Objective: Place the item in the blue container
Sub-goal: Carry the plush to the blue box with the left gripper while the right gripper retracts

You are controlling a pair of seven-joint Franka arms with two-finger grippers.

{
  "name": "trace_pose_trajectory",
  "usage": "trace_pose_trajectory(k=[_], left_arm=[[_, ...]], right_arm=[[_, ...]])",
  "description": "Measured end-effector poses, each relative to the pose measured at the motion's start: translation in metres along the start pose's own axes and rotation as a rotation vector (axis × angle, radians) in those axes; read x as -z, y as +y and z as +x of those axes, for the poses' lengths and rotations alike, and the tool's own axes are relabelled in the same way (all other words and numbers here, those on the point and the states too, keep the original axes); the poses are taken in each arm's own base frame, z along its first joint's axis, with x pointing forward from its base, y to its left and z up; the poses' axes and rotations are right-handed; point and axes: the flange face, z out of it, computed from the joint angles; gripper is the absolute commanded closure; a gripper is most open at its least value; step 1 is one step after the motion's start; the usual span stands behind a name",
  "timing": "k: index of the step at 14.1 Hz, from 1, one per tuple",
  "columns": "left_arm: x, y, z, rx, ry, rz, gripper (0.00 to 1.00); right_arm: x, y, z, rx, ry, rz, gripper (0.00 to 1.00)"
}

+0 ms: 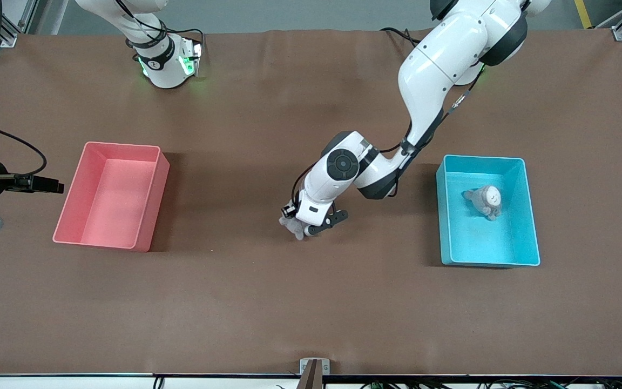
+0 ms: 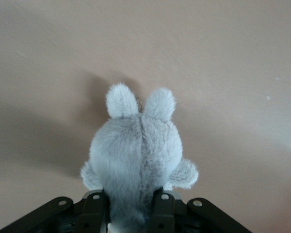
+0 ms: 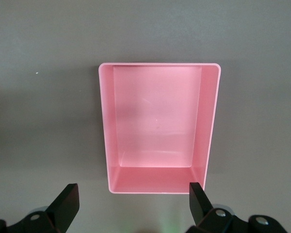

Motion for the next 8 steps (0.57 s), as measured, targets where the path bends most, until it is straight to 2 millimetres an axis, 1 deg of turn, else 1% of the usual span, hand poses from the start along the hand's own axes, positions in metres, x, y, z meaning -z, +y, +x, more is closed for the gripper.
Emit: trace_pose_trajectory(k=[1, 2, 4, 5, 6, 8], left_arm=[[0.018, -0.003, 0.007, -0.016, -0.001, 0.049, 0.68], [0.041, -0.007, 0.016, -0.025, -0.002, 0.089, 0.68], [0.099, -0.022, 0.043, -0.040, 0.007, 0.146, 0.68], [0.127, -0.036, 0.059, -0.054, 0.017, 0.161, 0.68], [0.154, -0.053, 0.077, -0.074, 0.030, 0.171, 0.68], [0.196, -0.100, 0.112, -0.112, 0.052, 0.192, 0.68]], right_arm=[[0.007, -0.002, -0.009, 0.004, 0.010, 0.002, 0.00], [0.015, -0.004, -0.020, 0.009, 0.024, 0.005, 0.00], [0.031, -0.007, -0.044, 0.018, 0.050, 0.010, 0.00], [0.036, -0.008, -0.055, 0.021, 0.066, 0.013, 0.00], [0.040, -0.009, -0.065, 0.023, 0.085, 0.015, 0.00], [0.043, -0.008, -0.079, 0.024, 0.105, 0.015, 0.00]])
